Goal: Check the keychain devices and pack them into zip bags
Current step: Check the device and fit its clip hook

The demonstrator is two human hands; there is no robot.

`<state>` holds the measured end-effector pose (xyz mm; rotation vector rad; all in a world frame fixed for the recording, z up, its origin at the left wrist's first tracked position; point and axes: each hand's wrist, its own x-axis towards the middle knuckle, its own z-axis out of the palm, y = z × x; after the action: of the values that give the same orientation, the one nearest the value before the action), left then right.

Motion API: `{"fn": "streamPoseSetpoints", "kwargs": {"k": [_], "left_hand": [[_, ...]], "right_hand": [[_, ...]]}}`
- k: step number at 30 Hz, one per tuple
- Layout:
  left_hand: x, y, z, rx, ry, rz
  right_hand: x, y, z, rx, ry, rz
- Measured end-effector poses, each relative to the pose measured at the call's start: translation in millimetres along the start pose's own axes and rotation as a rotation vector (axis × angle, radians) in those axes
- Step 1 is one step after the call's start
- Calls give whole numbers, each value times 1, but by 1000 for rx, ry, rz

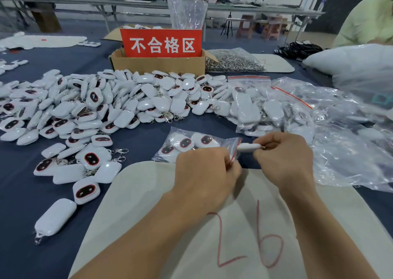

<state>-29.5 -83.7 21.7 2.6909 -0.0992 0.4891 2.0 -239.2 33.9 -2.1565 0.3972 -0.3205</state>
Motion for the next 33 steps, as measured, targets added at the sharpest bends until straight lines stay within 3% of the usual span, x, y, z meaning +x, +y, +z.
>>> {"fn": "streamPoseSetpoints", "kwargs": {"k": [6,10,16,19,23,27,33], "left_hand": [[-1,0,-4,-142,151,-8],[-1,-4,-3,-160,282,11],[1,-7,-3,-280,289,341],[9,-18,-8,-427,215,211],[29,-56,-19,-381,337,-184],[39,-90,-21,-360,162,-340],[45,-104,-21,-447,-179,-189]], "right_hand": [[-10,-9,6,201,-43,-182],[-12,-12,6,274,-215,-229],[-21,-16,15,31,-250,-291],[-21,-18,21,-246,-258,-243],[-17,-15,20,-306,-156,-189],[-14,-15,12,-176,-64,-126],[-13,-15,10,1,142,-149]]}}
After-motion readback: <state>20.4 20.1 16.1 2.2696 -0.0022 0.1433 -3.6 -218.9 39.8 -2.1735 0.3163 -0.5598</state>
